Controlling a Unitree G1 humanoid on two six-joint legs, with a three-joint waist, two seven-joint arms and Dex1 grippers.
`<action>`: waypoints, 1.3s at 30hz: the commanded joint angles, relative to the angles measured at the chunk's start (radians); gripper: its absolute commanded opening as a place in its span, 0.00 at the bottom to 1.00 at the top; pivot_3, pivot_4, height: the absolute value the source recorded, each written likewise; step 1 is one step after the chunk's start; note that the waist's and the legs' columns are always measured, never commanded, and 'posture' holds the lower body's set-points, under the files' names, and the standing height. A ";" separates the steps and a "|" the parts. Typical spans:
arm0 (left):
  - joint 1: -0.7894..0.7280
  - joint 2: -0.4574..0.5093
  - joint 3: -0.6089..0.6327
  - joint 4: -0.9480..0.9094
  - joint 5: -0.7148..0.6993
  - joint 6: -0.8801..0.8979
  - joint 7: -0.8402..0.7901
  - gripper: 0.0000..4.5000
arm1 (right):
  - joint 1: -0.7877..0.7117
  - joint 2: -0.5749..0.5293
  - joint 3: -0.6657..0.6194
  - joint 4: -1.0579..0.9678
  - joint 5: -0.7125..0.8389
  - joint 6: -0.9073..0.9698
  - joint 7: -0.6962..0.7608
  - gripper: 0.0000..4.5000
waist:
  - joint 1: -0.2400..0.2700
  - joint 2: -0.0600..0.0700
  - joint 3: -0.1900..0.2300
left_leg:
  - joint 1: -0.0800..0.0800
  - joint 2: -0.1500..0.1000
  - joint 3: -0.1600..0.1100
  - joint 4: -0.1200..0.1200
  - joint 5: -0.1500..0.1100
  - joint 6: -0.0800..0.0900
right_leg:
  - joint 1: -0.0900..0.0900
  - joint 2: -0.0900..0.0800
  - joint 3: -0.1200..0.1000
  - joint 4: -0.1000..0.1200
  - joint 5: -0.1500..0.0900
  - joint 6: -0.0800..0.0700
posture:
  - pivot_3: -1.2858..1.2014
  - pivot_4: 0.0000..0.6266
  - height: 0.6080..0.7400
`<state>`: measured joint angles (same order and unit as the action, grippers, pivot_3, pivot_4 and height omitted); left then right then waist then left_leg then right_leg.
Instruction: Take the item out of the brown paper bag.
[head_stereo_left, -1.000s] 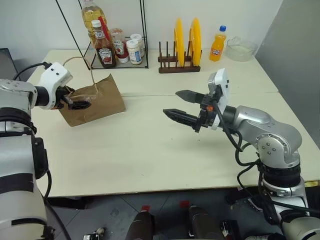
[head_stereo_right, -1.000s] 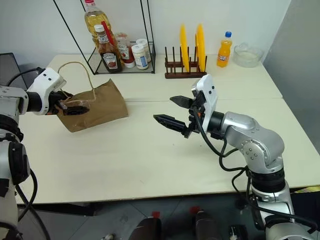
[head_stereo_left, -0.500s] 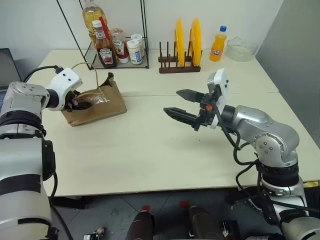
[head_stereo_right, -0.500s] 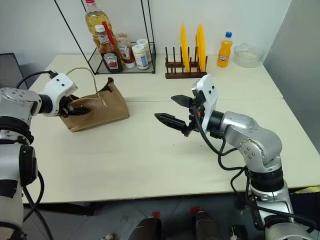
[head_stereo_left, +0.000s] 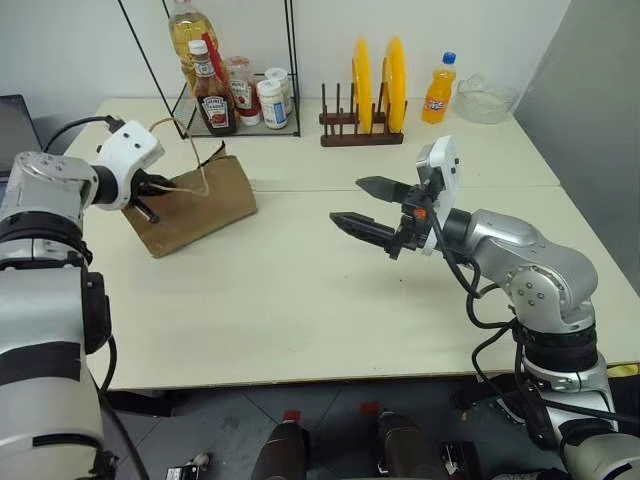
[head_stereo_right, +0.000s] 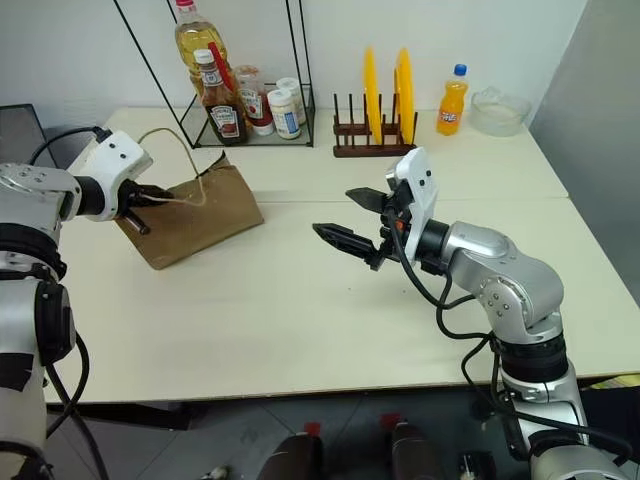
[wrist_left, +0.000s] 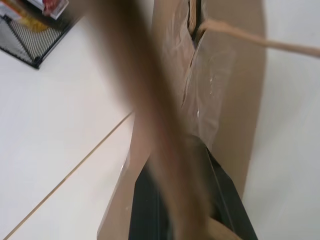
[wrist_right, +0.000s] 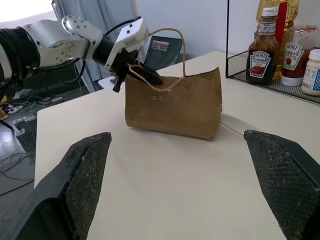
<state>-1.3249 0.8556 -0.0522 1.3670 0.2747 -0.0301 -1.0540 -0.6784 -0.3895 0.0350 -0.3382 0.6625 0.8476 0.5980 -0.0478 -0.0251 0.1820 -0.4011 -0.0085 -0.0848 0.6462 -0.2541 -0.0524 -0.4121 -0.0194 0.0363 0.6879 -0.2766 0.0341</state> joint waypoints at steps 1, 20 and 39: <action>-0.076 -0.020 0.029 -0.042 -0.055 -0.013 -0.158 0.00 | -0.025 -0.018 -0.003 0.004 -0.009 -0.032 0.033 1.00 | 0.000 0.000 0.000 | 0.000 0.000 0.000 0.000 0.000 0.000 | 0.000 0.000 0.000 0.000 0.000 0.000 | 0.52 0.24 1.00; -0.088 -0.256 0.026 -0.118 -0.153 -0.059 -0.356 0.00 | -0.044 -0.118 -0.001 0.075 -0.054 -0.073 0.155 1.00 | -0.016 -0.001 0.000 | -0.001 0.000 0.003 0.000 0.000 0.000 | -0.004 0.001 0.003 0.003 0.000 0.000 | 0.52 0.24 1.00; -0.127 -0.299 0.003 -0.054 -0.089 -0.179 -0.114 0.00 | 0.014 -0.118 -0.017 0.021 -0.039 -0.044 0.110 1.00 | -0.011 -0.001 0.000 | -0.001 0.000 0.003 0.000 0.000 0.000 | -0.006 0.000 0.004 0.006 0.000 0.000 | 0.52 0.24 1.00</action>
<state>-1.4055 0.5497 -0.0633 1.3297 0.1966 -0.1840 -1.1883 -0.6668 -0.5007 0.0445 -0.2768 0.6105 0.8012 0.7151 -0.0591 -0.0258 0.1824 -0.4025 -0.0083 -0.0811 0.6463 -0.2541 -0.0526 -0.4181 -0.0192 0.0406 0.6934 -0.2765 0.0339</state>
